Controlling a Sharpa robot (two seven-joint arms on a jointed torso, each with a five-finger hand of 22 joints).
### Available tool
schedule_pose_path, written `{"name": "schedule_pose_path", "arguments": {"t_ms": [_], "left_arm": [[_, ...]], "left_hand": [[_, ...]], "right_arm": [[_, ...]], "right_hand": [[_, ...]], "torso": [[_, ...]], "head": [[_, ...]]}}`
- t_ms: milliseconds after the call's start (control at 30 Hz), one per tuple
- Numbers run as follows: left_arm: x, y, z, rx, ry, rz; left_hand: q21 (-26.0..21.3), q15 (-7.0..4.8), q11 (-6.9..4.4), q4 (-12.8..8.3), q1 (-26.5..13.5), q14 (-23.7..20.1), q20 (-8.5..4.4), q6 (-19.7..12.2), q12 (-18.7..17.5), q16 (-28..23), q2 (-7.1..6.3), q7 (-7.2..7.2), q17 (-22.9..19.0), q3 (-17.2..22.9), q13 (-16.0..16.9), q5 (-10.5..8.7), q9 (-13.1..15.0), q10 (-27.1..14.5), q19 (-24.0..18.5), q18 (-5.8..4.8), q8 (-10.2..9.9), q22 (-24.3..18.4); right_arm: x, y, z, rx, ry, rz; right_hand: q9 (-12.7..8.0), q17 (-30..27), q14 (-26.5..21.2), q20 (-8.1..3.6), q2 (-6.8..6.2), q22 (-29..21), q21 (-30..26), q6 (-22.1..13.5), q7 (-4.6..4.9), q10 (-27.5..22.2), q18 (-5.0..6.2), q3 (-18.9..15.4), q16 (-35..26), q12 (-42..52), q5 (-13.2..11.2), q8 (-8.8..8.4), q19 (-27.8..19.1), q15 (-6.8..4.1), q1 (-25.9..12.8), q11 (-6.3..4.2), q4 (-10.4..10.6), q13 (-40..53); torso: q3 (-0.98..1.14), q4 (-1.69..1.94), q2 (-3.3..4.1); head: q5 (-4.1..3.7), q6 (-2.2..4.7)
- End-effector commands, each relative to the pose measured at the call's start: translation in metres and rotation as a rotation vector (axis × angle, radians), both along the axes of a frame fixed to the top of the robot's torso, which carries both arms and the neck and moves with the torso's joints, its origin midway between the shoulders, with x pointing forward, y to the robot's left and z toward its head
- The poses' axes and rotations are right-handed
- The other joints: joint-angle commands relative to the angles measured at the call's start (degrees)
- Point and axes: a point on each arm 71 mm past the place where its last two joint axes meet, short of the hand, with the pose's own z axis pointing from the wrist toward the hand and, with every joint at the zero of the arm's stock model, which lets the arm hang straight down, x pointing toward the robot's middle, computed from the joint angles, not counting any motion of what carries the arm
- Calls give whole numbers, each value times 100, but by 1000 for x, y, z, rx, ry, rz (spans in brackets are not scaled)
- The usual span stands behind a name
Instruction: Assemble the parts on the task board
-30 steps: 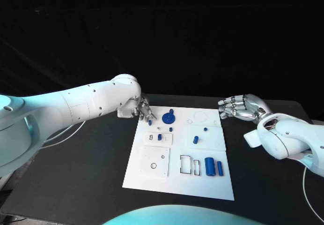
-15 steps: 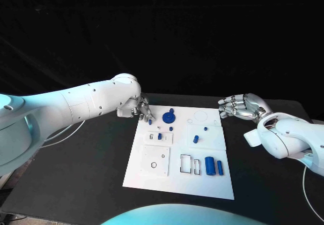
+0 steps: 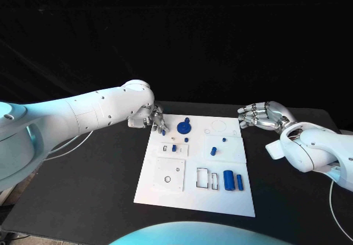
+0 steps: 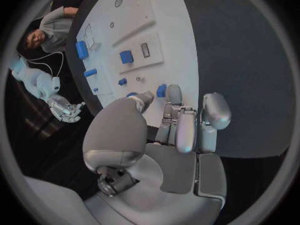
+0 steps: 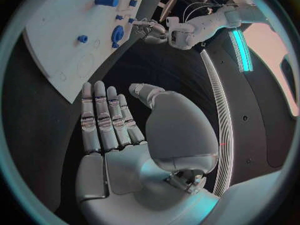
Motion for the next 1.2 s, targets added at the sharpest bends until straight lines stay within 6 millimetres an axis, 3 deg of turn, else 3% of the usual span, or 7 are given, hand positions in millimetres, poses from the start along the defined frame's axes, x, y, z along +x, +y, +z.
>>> {"name": "schedule_pose_path", "arguments": {"t_ms": [33, 267, 433, 667, 967, 1200], "left_arm": [[-1, -3, 0, -14, 11, -5], [0, -3, 0, -26, 2, 6], [0, -2, 0, -39, -4, 21], [0, -2, 0, -47, 3, 26], [-1, 0, -1, -69, 18, 38], [-2, 3, 0, -146, 9, 91]], "left_hand": [[24, -42, -61, -9, 76, 208, -18, 35, -30, 24, -1, -6, -17, 41, -7, 30, 18, 4, 33, 8, 53, 14], [35, -74, -100, -56, 278, 210, -43, 6, -26, 23, 98, -48, -16, 176, -2, 32, 106, 23, 36, 5, 193, 33], [68, -118, -143, -362, 853, 222, -84, -141, -53, 39, 263, -86, 18, 647, -11, 33, 228, 27, 56, -5, 356, 85], [90, -108, -130, -547, 1029, 228, -84, -252, -83, 48, 248, -67, 36, 1061, -26, 33, 340, 57, 61, -12, 521, 119], [117, -109, -131, -748, 1030, 231, -78, -294, -89, 53, 157, -63, 44, 1501, -15, 34, 435, 115, 69, -16, 693, 160], [274, -150, -183, -1096, 877, 278, -107, -181, 199, 109, -132, -111, 158, 2074, 443, 57, 511, 498, 197, -55, 903, 373]], "right_arm": [[-1, 2, 0, 0, -2, 19], [-1, 2, -1, 0, -1, 19], [-1, 2, -1, 0, 0, 20], [-1, 2, -1, 0, 2, 20], [-1, 3, -2, 0, 4, 21], [-1, 3, -2, 0, 4, 21]], "right_hand": [[-8, -9, -13, 21, 0, -6, -30, 30, 323, 1, 53, -32, -12, 22, 20, -1, -24, 22, -50, 14, 3, -7], [-13, -12, -5, 23, 15, -37, -25, 34, 321, 0, 56, -33, -25, 38, 22, 3, -24, 21, -53, 12, 3, -26], [-13, -12, -5, 23, 15, -37, -25, 34, 321, 0, 56, -33, -25, 38, 22, 3, -24, 21, -53, 12, 3, -26], [-13, -12, -5, 23, 15, -37, -25, 34, 321, 0, 56, -33, -25, 38, 22, 3, -24, 21, -53, 12, 3, -26], [-13, -12, -5, 23, 15, -37, -25, 34, 321, 0, 56, -33, -25, 38, 22, 3, -24, 21, -53, 12, 3, -26], [-16, -13, 0, 24, 19, -50, -23, 36, 320, 0, 57, -36, -31, 45, 22, 4, -23, 20, -57, 11, 4, -34]], "torso": [[2, -4, 0], [4, -3, 1], [2, -3, 1], [3, -6, -5], [2, -1, -4], [4, 0, -4]], "head": [[8, 0], [10, -7], [8, -15], [12, -18], [22, -11], [40, -3]]}}
